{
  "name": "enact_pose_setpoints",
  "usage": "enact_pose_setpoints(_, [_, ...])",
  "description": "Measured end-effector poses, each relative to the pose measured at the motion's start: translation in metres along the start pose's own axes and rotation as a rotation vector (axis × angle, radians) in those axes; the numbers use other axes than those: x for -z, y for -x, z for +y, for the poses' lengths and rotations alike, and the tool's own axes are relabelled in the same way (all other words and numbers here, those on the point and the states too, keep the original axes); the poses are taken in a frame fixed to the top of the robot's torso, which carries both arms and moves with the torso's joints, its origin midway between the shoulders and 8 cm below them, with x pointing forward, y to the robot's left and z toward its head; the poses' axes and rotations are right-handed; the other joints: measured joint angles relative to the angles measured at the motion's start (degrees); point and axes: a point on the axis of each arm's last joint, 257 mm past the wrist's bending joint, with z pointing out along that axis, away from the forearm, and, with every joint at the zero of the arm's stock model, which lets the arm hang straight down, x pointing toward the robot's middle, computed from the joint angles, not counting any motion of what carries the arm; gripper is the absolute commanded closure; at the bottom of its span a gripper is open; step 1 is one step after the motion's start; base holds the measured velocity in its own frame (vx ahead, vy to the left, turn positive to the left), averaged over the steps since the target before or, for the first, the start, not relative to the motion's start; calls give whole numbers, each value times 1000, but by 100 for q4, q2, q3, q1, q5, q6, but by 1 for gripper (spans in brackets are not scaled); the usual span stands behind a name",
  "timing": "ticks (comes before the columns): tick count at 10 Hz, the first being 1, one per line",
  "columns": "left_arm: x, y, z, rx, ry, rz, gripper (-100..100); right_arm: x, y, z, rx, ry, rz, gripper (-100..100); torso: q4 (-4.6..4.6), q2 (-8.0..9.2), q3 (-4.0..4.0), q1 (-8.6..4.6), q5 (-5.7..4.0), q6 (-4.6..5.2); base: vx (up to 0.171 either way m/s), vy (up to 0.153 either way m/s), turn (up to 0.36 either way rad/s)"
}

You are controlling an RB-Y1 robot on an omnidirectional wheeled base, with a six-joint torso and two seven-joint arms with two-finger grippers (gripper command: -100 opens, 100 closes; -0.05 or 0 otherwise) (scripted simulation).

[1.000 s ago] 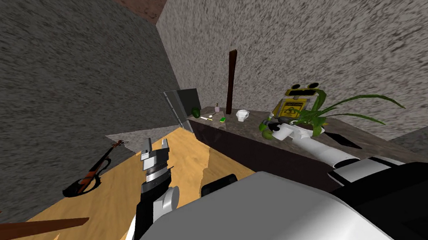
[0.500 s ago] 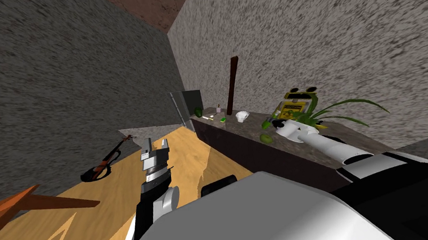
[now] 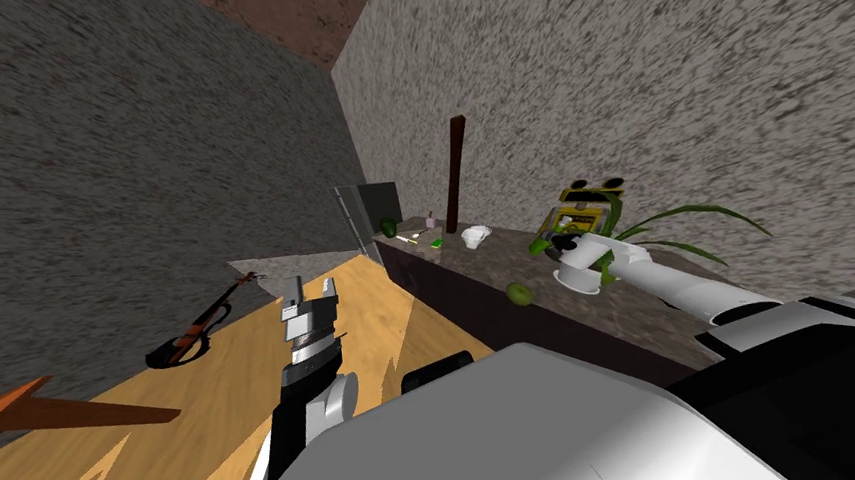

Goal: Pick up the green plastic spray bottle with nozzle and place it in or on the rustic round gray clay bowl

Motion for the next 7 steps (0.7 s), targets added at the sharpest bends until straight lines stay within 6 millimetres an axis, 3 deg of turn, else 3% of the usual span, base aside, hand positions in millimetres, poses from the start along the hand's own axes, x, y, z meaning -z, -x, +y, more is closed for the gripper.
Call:
enact_pose_setpoints(6, [0,0,0,0,0,0,0,4,30,-22,123,-52,-17,100,-13,-26,-19,7,13,-3,46,-249,-17])
enact_pose_setpoints(7, [0,0,0,0,0,0,0,4,33,-26,142,-59,-19,100,-14,-24,-19,16,16,-5,19,-100,-5])
